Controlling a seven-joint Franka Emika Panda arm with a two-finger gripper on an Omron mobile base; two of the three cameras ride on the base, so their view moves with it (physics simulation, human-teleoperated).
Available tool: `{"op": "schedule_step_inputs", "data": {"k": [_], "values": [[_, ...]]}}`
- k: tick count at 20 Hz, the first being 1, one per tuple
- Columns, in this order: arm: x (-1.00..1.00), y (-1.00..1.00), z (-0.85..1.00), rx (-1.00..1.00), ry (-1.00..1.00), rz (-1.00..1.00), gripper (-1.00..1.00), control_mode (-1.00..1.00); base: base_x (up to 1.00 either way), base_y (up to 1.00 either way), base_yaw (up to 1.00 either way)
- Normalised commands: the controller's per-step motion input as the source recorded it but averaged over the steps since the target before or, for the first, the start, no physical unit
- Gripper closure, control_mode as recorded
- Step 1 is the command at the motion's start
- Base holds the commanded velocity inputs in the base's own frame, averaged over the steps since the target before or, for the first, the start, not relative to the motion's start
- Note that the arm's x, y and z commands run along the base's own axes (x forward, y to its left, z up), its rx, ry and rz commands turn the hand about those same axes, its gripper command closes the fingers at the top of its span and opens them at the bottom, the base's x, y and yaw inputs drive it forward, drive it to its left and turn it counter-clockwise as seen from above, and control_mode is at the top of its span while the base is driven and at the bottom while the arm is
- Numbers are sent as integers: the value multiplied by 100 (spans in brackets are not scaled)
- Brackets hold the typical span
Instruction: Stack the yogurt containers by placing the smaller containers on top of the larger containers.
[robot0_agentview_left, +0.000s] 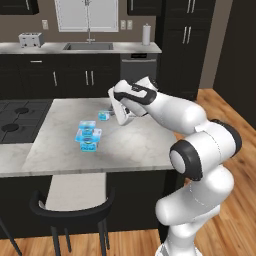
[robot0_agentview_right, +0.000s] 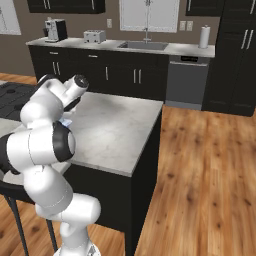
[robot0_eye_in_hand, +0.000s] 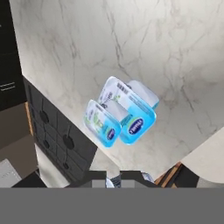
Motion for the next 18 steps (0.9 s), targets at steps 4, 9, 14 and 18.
{"op": "schedule_step_inputs", "data": {"k": [4,9,14,18], "values": [[0,17,-34,-3,0,0,100,-100,0,0,0],[0,10,-24,-1,0,0,100,-100,0,0,0],[0,7,0,0,-6,0,100,-100,0,0,0],[1,9,0,0,-10,0,100,-100,0,0,0]]}}
